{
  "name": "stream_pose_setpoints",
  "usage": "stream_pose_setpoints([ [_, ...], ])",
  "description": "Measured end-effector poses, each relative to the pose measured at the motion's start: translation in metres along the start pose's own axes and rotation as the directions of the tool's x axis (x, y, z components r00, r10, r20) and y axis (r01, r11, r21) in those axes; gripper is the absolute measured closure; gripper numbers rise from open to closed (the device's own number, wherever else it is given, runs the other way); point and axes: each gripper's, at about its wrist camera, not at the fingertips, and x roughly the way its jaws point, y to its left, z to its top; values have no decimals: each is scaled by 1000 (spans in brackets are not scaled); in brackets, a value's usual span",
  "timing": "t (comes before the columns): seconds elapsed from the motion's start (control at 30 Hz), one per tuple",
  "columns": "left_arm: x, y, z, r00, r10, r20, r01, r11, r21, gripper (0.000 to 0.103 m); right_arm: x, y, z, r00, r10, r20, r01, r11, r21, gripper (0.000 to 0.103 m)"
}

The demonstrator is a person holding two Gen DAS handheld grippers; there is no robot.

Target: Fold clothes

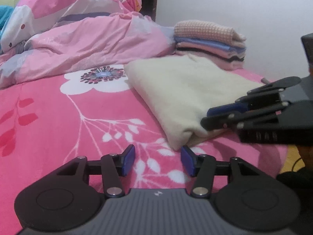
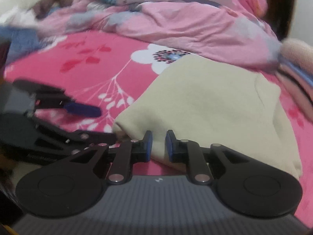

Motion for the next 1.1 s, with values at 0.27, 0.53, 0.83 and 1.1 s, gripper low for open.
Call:
stream_pose_setpoints([
  [0.27, -2, -9, 15, 995, -13, 102, 8, 999, 46, 47, -41, -40, -5, 986, -136, 94, 119, 978, 170, 89],
  [0.53, 25, -27, 21, 997, 16, 80, -27, 990, 140, 44, -26, -80, -44, 984, -150, 98, 101, 914, 392, 90],
  [0.83, 21, -46, 59, 983, 46, 177, -94, 957, 273, 45, -40, -93, -41, 959, -245, 140, 157, 876, 455, 90],
  [1.1, 82, -76, 68, 994, 85, 69, -103, 940, 325, 49, -38, -102, -59, 950, -266, 163, 158, 860, 484, 89],
])
